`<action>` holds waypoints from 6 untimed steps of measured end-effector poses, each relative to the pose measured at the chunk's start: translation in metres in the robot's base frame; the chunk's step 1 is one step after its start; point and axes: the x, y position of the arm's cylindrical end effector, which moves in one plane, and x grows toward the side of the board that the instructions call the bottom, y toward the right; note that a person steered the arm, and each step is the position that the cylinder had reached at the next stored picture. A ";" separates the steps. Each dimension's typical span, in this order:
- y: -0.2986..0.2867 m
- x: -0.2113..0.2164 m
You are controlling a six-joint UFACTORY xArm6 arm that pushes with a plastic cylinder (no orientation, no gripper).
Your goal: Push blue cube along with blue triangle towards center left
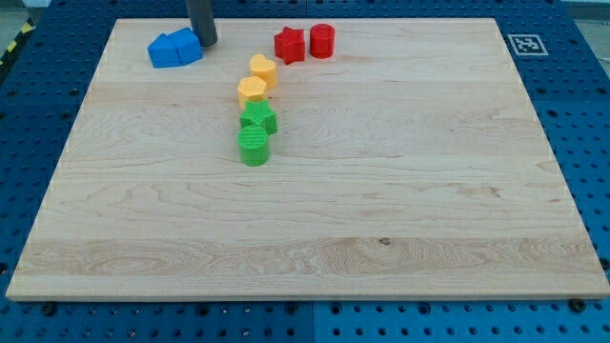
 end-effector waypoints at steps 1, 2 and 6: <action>-0.011 0.000; -0.016 0.000; -0.060 0.001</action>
